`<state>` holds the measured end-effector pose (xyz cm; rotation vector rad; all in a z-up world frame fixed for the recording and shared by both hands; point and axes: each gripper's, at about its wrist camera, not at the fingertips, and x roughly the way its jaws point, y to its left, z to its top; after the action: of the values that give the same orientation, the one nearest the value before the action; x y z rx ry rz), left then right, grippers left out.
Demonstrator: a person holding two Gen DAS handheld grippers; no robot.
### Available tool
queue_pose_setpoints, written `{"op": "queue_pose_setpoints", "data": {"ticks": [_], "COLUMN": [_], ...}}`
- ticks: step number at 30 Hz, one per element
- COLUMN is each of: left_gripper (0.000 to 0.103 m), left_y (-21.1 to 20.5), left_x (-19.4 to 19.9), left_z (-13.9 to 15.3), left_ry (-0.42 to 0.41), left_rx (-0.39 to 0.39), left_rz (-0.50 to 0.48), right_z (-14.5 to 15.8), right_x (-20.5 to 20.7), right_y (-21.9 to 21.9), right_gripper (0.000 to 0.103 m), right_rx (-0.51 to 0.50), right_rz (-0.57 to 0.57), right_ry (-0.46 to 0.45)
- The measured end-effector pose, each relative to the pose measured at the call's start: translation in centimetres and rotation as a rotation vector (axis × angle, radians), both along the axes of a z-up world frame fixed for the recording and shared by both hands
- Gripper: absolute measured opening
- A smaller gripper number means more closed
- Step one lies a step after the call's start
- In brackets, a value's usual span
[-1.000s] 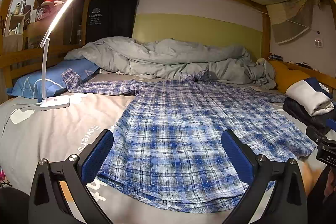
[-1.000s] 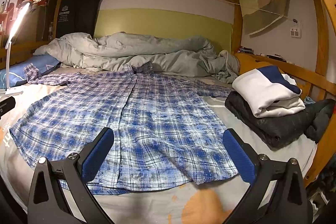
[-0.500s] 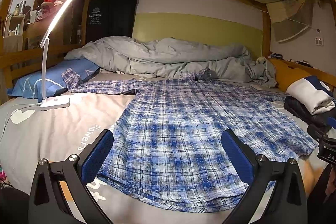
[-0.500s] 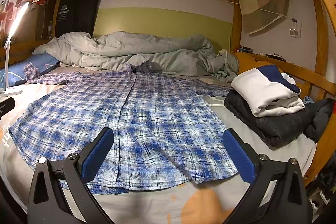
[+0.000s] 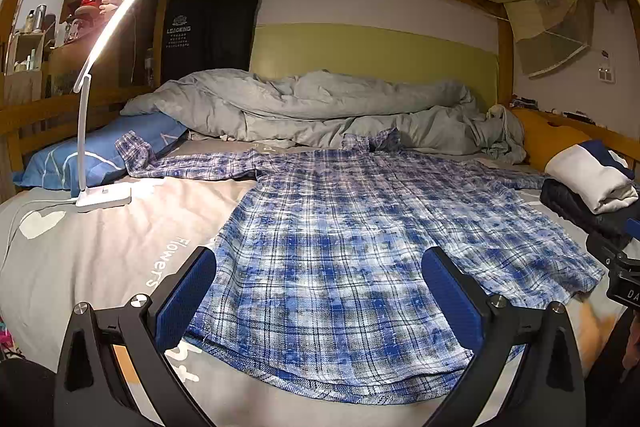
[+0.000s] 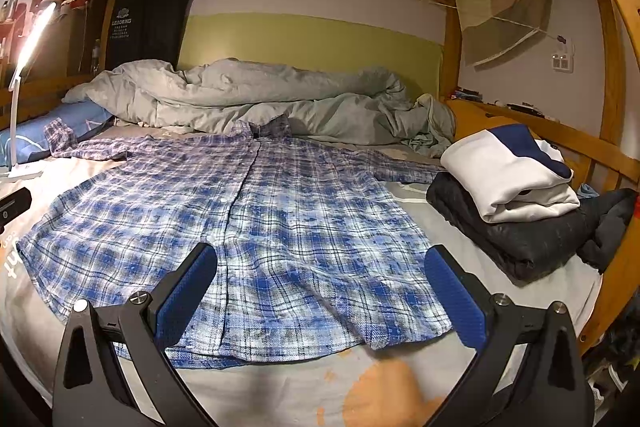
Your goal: Fold large clothes
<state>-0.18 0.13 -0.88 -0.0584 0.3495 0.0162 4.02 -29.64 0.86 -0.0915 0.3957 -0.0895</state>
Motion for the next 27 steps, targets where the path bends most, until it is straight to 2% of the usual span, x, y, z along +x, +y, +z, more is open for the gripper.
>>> {"op": "queue_pose_setpoints", "data": {"ticks": [27], "left_gripper": [0.103], "left_y": [-0.19], "left_x": [0.04], "left_z": [0.07], "left_ry": [-0.001], "left_rx": [0.004], "left_rz": [0.001], "right_z": [-0.2], "right_x": [0.0], "right_y": [0.04], "right_gripper": [0.103], "right_rx": [0.008], "right_rz": [0.004], "right_ry": [0.01]}}
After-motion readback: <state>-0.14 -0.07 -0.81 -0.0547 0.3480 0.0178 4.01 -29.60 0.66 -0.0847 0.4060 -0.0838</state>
